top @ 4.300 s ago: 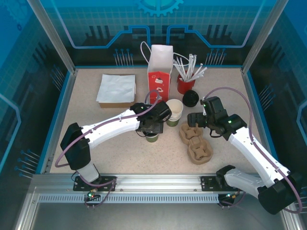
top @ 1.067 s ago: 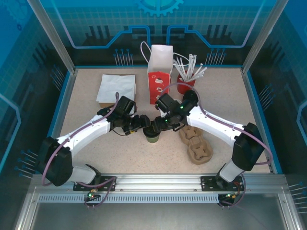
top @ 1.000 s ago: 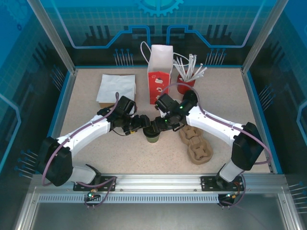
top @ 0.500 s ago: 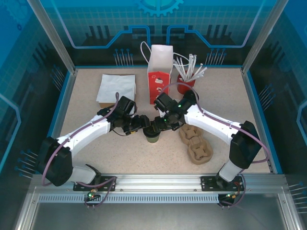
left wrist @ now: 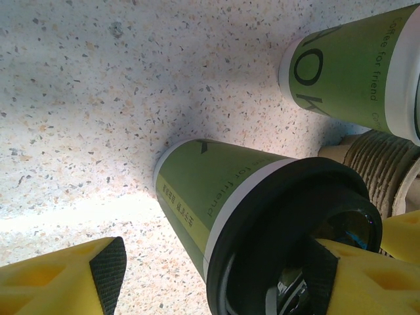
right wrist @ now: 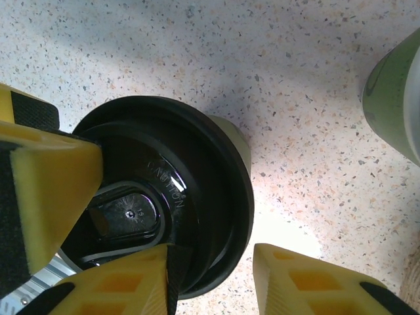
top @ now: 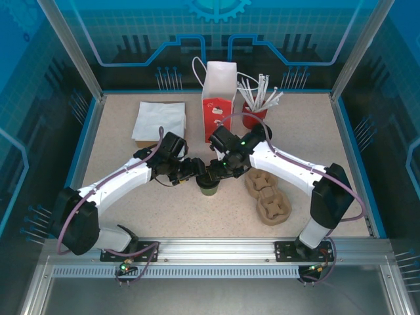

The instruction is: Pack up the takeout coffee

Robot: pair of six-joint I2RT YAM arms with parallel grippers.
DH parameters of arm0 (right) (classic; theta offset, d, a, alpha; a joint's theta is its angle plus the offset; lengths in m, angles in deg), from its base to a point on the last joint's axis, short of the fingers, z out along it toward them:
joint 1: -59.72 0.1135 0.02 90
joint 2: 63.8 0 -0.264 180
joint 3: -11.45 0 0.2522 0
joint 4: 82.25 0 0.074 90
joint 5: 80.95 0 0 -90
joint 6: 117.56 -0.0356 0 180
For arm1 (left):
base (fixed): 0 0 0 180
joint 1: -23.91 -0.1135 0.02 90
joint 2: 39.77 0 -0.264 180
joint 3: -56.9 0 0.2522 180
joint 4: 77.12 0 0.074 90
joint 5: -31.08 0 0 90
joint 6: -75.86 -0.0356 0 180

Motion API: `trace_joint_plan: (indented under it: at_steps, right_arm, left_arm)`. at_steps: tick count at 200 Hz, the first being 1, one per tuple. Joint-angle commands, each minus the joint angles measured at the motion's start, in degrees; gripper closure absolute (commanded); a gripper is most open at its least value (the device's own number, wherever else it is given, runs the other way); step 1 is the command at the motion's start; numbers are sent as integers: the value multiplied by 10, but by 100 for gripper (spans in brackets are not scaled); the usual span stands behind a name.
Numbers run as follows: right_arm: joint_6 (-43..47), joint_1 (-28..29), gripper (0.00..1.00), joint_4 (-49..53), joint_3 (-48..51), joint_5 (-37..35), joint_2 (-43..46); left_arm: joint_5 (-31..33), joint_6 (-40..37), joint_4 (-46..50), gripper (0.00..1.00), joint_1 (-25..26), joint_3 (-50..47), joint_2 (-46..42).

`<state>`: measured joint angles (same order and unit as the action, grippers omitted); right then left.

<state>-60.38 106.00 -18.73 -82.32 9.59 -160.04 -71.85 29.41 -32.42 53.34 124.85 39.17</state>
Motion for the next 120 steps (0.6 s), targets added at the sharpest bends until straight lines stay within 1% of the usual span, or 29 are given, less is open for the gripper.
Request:
trace_joint_plan:
  at_steps: [1,95,120]
  right_arm:
    - [3,-5,64,53,3,-11,-30]
    - [7,-7,67,78,-2,-16,-54]
    - [6,-10,67,82,2,-15,-56]
  left_arm:
    - [19,0,31,27,5,-8,15]
    - [50,13,51,29,6,-12,23]
    - [49,18,48,30,6,-17,25]
